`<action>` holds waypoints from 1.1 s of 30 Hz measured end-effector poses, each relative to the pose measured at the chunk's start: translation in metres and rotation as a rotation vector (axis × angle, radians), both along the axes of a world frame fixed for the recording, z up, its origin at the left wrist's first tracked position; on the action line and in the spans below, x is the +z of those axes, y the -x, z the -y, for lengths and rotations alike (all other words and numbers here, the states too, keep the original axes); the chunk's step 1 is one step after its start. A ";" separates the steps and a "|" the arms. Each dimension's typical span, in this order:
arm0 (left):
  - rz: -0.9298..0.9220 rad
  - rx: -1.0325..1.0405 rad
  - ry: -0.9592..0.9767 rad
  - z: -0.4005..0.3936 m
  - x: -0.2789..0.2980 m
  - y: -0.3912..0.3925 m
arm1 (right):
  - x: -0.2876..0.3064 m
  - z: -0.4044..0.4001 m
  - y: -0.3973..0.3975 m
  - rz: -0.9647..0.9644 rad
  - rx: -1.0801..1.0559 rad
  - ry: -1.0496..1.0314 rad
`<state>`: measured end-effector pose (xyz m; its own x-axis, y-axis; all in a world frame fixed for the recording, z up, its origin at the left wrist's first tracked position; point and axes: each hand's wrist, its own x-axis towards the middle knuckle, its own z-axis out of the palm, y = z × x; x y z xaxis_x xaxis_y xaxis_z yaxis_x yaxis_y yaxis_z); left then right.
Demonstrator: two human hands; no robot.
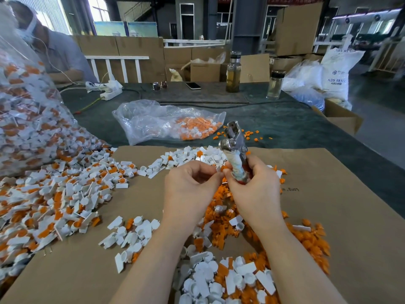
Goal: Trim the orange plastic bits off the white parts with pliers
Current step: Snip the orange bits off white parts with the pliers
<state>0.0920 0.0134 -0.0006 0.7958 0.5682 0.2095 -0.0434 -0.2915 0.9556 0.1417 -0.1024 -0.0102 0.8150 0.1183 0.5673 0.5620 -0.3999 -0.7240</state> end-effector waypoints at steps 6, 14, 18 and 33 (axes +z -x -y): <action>-0.002 -0.002 -0.034 0.001 -0.004 -0.002 | 0.002 0.003 -0.002 -0.042 0.057 0.036; 0.001 0.036 -0.025 0.002 -0.005 -0.004 | 0.004 0.004 -0.002 -0.070 0.120 0.068; -0.029 0.061 -0.068 0.000 -0.006 -0.006 | 0.004 0.004 -0.002 -0.085 0.140 0.085; 0.115 -0.002 0.129 -0.011 -0.004 -0.003 | 0.009 0.025 -0.009 -0.342 0.359 0.289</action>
